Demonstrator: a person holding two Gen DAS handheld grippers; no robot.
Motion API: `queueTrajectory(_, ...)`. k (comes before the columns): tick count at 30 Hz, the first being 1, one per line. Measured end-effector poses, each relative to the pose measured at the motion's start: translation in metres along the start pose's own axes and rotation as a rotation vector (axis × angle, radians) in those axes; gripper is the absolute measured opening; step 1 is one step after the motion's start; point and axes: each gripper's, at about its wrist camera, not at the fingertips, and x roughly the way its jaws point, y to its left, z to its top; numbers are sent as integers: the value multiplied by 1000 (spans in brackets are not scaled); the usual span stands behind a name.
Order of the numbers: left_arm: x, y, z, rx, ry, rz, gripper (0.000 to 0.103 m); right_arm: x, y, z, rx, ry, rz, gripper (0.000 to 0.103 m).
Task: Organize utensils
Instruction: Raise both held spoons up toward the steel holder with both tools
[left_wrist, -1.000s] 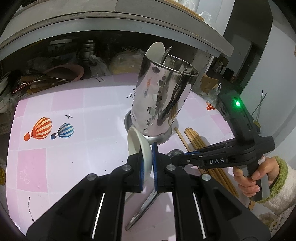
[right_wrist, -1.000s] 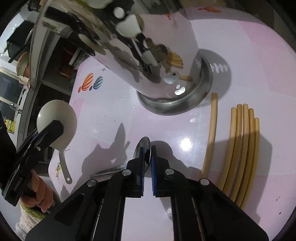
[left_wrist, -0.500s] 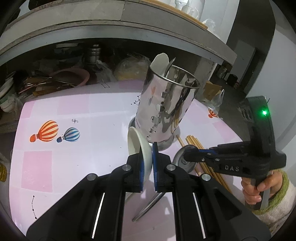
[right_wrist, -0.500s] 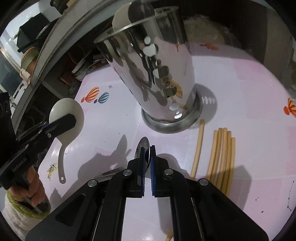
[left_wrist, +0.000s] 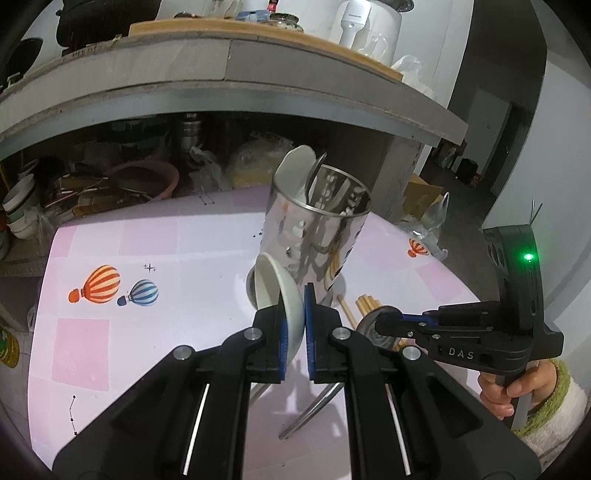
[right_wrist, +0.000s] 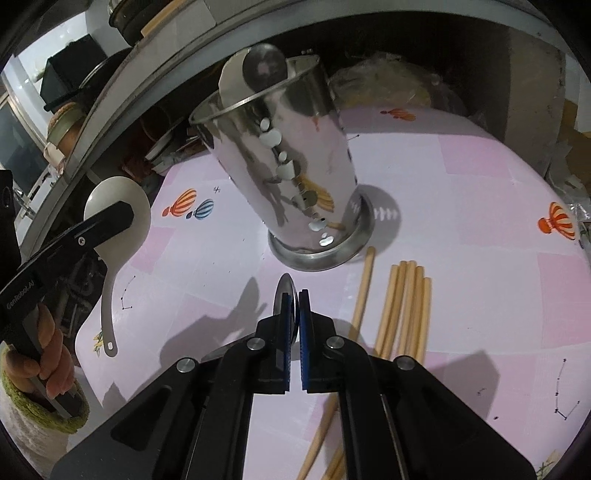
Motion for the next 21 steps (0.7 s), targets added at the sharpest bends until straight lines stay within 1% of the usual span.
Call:
queueTrajectory(11,-21,-20,14,19,-56,-4,7,-27,6,6,-44,-58,-25,4)
queueTrajectory(21,-39,-20,24,-5,-109,-22,7,-53,18,14,-84,-106,-35,4)
